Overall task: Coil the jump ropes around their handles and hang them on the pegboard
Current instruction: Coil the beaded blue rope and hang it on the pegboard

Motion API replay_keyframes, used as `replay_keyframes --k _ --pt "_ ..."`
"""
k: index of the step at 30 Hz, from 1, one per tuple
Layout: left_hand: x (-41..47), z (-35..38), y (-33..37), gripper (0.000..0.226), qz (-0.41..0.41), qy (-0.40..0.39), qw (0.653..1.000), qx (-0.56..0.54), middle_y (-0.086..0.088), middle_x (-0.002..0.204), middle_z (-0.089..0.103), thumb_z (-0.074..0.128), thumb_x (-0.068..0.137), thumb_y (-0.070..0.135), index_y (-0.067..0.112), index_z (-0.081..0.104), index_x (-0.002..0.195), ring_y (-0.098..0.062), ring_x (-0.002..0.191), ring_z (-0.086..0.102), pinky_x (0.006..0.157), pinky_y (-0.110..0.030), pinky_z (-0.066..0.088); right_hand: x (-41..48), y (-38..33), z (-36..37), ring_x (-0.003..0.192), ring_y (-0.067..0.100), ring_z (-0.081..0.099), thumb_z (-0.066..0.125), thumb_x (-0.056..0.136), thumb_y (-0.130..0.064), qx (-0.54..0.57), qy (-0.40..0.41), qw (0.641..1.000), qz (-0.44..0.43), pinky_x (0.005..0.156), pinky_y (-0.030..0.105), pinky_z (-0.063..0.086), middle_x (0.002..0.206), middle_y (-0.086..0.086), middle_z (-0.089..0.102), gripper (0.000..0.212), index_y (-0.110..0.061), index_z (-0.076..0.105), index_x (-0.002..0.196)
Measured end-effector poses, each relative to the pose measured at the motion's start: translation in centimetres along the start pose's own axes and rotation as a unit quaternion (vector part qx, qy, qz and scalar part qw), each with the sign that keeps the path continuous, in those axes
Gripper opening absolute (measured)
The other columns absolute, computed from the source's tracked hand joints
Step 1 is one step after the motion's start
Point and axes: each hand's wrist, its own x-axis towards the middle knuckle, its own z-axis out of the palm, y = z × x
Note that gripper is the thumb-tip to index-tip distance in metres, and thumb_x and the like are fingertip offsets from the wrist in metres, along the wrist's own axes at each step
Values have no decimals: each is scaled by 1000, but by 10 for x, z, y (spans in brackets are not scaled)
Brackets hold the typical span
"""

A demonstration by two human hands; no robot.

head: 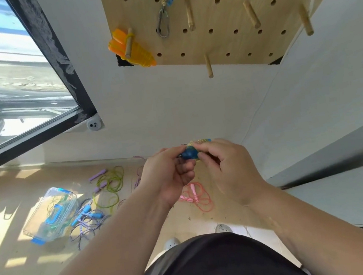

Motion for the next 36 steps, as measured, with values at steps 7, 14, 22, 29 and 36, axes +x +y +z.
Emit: replay_keyframes --k 7,14,22,29,36 --pt "-5 4 0 19 -73 -20 997 4 -9 55 57 56 99 14 -2 62 90 -9 36 48 34 -19 41 3 0 -13 80 -4 47 71 89 -17 -70 -74 994 -25 71 11 35 79 -21 44 23 -18 70 112" --pt "-8 -19 4 34 188 -56 911 364 -4 96 73 57 89 60 32 68 104 -19 80 73 75 -38 53 4 -6 -19 60 4 47 75 90 -15 203 -30 963 174 62 19 45 62 -15 48 13 -22 74 101" --pt "-11 -14 -25 23 190 -86 957 201 -22 100 70 50 107 28 17 68 115 -40 86 66 72 -55 58 6 -18 -15 58 1 58 60 101 -17 179 -89 962 187 62 18 49 68 -13 62 19 -24 73 111" --pt "3 -26 -26 31 177 -3 940 291 -4 68 54 57 102 35 6 68 96 -16 53 49 51 -35 40 13 -20 -23 70 7 64 72 91 -25 -37 -113 988 102 70 29 51 73 -9 70 9 -20 76 84" --pt "4 -32 -14 13 155 -87 892 416 -7 72 62 61 97 36 25 64 90 -21 60 49 56 -36 39 27 -14 -32 69 7 50 69 92 -30 -95 -201 974 -49 63 23 36 71 -12 55 15 -20 70 80"
